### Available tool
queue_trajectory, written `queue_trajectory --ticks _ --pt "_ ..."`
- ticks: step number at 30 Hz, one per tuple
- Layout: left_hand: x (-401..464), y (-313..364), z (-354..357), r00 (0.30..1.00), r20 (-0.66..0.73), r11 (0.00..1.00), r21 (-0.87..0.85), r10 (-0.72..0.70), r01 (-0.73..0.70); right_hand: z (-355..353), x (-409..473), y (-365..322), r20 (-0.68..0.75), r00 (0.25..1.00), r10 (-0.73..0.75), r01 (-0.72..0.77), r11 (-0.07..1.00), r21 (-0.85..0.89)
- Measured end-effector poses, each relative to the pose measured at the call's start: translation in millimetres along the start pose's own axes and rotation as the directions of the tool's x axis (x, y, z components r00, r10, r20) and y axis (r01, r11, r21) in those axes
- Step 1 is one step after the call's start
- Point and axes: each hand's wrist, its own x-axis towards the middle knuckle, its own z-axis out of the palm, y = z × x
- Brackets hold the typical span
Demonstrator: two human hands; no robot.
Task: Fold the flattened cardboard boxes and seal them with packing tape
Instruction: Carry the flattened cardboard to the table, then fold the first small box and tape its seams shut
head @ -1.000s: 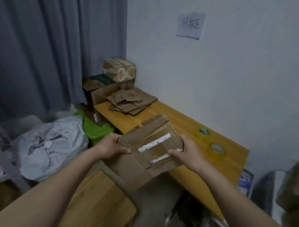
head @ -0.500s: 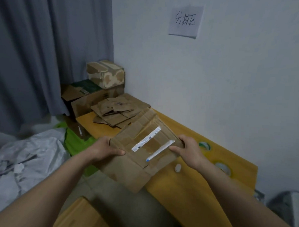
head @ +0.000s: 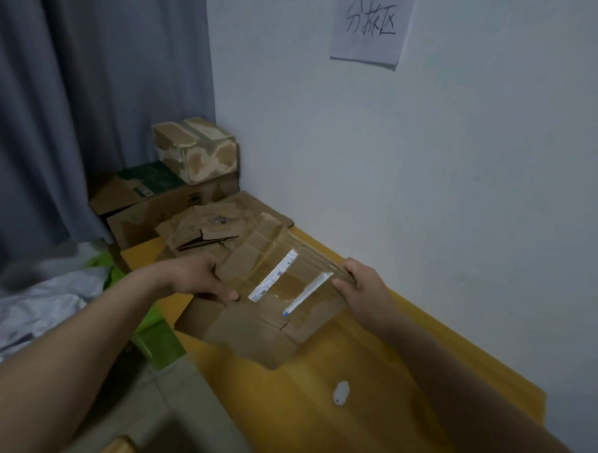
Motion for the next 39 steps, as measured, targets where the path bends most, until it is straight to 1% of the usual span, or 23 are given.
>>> queue_trajectory --ticks 2,5,7,9,11,15,17,19,22,24,25,27,29,33,35,39 --pt "17.6 12.4 -0.9 0.999 -0.001 0.989 -0.143 0.039 -0.039 -7.7 12.5 15.5 -0.072 0.997 0.029 -0.030 1.000 -0.004" --pt "52.2 28.1 1.3 0.997 -0.030 0.960 -0.270 0.072 -0.077 -15.2 29.6 39.3 -0.194 0.973 0.128 -0.126 0.992 0.024" --pt "79.2 34.7 3.1 0.994 -0.045 0.933 -0.344 0.097 -0.106 -14.5 41.7 51.7 -0.290 0.932 0.216 -0.212 0.976 0.044" --pt "111.0 39.6 1.6 0.989 -0.083 0.902 -0.408 0.120 -0.143 -7.9 56.7 60.2 -0.383 0.885 0.266 -0.290 0.957 -0.004" --pt "142.4 43.4 -2.3 0.984 -0.110 0.882 -0.438 0.140 -0.174 5.1 75.9 64.1 -0.411 0.864 0.290 -0.333 0.942 -0.035" --pt "209.5 48.2 -21.9 0.985 -0.073 0.876 -0.449 0.158 -0.174 51.2 134.9 57.1 -0.295 0.873 0.389 -0.374 0.921 0.107" --pt "232.6 50.8 -32.0 0.992 -0.012 0.856 -0.504 0.124 -0.113 71.0 163.7 43.4 -0.245 0.862 0.444 -0.393 0.890 0.230" --pt "251.3 53.8 -40.7 0.988 0.072 0.829 -0.555 0.136 -0.073 85.3 187.2 31.5 -0.209 0.855 0.475 -0.395 0.856 0.333" --pt "270.8 57.0 -47.6 0.958 0.191 0.744 -0.667 0.214 -0.034 95.0 209.5 21.0 -0.168 0.840 0.517 -0.406 0.802 0.438" --pt "280.9 58.1 -46.8 0.929 0.277 0.691 -0.722 0.245 0.033 97.3 217.2 22.1 -0.159 0.820 0.550 -0.420 0.766 0.487" --pt "284.9 58.9 -45.1 0.911 0.323 0.683 -0.728 0.259 0.064 97.5 220.1 24.1 -0.157 0.810 0.565 -0.424 0.749 0.510" --pt "294.0 59.0 -38.2 0.867 0.413 0.712 -0.695 0.280 0.101 97.7 223.6 28.8 -0.140 0.795 0.590 -0.431 0.711 0.555" --pt "300.4 57.1 -29.1 0.841 0.466 0.754 -0.647 0.275 0.112 100.9 225.2 38.6 -0.133 0.777 0.615 -0.437 0.680 0.589" --pt "313.5 47.3 -3.8 0.855 0.462 0.820 -0.567 0.236 0.080 113.4 222.0 66.9 -0.128 0.760 0.637 -0.463 0.669 0.582" --pt "323.7 40.3 10.6 0.864 0.443 0.842 -0.538 0.240 0.042 121.1 220.2 86.6 -0.144 0.752 0.643 -0.449 0.659 0.603" --pt "346.6 17.0 40.9 0.864 0.450 0.870 -0.492 0.225 0.030 141.5 212.8 128.6 -0.126 0.716 0.686 -0.448 0.590 0.672"
